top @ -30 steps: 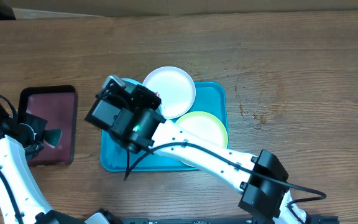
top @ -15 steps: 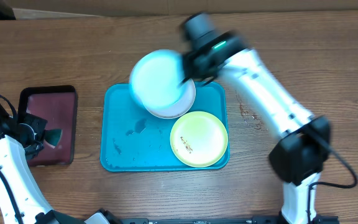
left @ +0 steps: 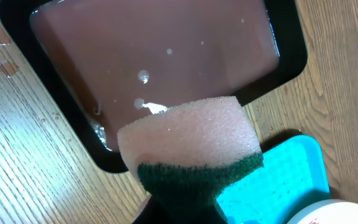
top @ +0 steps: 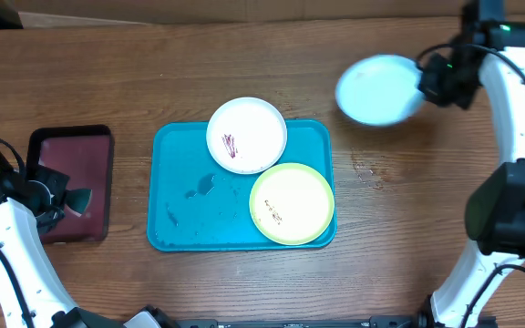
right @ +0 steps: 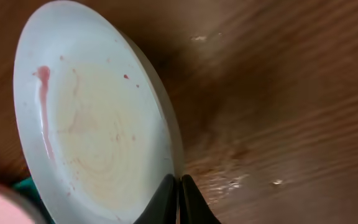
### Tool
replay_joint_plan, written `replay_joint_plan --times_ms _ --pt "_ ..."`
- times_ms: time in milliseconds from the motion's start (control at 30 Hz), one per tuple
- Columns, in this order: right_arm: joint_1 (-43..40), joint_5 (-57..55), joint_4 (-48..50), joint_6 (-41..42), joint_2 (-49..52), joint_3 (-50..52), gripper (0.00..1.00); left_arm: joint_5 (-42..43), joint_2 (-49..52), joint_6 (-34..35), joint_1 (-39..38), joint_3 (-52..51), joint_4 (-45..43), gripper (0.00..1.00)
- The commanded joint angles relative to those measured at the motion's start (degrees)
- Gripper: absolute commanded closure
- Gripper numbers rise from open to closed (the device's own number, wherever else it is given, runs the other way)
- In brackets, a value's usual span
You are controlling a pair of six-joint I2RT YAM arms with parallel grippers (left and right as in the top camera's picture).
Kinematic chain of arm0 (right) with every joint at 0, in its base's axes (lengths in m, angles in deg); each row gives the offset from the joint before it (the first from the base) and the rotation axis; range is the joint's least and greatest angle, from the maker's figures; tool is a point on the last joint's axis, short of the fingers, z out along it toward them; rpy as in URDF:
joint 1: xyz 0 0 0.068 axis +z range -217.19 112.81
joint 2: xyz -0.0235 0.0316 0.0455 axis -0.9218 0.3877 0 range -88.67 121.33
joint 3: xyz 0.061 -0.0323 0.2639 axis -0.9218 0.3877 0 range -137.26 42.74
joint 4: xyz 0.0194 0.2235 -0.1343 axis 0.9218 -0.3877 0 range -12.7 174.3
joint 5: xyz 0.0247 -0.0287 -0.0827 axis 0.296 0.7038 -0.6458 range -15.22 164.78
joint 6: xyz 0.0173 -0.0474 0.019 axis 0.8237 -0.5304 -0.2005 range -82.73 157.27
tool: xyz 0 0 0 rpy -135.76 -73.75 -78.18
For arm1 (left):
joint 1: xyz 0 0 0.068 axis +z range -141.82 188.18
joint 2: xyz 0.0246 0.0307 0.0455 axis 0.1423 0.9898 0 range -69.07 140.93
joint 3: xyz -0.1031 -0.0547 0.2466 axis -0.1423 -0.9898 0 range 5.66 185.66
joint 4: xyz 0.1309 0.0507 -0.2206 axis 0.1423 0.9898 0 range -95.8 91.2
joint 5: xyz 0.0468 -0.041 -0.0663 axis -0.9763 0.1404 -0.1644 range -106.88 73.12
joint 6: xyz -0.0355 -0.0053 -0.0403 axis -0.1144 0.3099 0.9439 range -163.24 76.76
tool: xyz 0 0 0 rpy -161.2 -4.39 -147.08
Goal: Clean dirty plates on tray and stack at the side
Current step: 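Lift the light-blue plate with the right gripper and carry it right, then set the light-blue plate on the table, move right gripper to white plate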
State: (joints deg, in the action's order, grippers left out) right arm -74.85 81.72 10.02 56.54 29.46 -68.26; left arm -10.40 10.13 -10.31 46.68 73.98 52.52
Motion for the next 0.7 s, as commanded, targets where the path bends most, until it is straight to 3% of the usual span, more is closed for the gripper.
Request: replay_joint_plan --times_ms 0,200,233,300,367,400,567,667 --pt "-2.86 -3.28 4.24 -0.59 -2.08 6.47 0.96 0.61 0.2 0.52 0.15 0.9 -0.07 0.96" --pt "-4.68 -2.84 15.21 -0.63 -2.08 17.84 0.96 0.61 0.2 0.52 0.15 0.9 -0.04 0.96" --pt "-4.68 -2.84 16.37 -0.63 -2.08 19.02 0.9 0.61 0.2 0.52 0.15 0.9 -0.04 0.96" --pt "-4.57 -2.8 18.16 -0.61 -2.08 21.0 0.5 0.63 0.2 0.5 0.15 0.9 -0.04 0.96" --pt "-4.24 -2.58 18.56 -0.63 -2.05 21.62 0.25 0.63 0.2 0.5 0.15 0.9 -0.04 0.96" --pt "-3.87 -0.9 18.73 -1.33 -2.08 21.64 0.19 0.63 0.2 0.52 0.15 0.9 -0.04 0.96" --pt "-1.22 20.68 21.35 -10.12 -2.08 21.57 0.16 0.63 0.2 0.52 0.11 0.9 -0.07 0.96" --pt "2.38 28.63 24.35 -10.91 -2.08 21.57 0.16 0.66 0.2 0.52 0.11 0.9 -0.04 0.96"
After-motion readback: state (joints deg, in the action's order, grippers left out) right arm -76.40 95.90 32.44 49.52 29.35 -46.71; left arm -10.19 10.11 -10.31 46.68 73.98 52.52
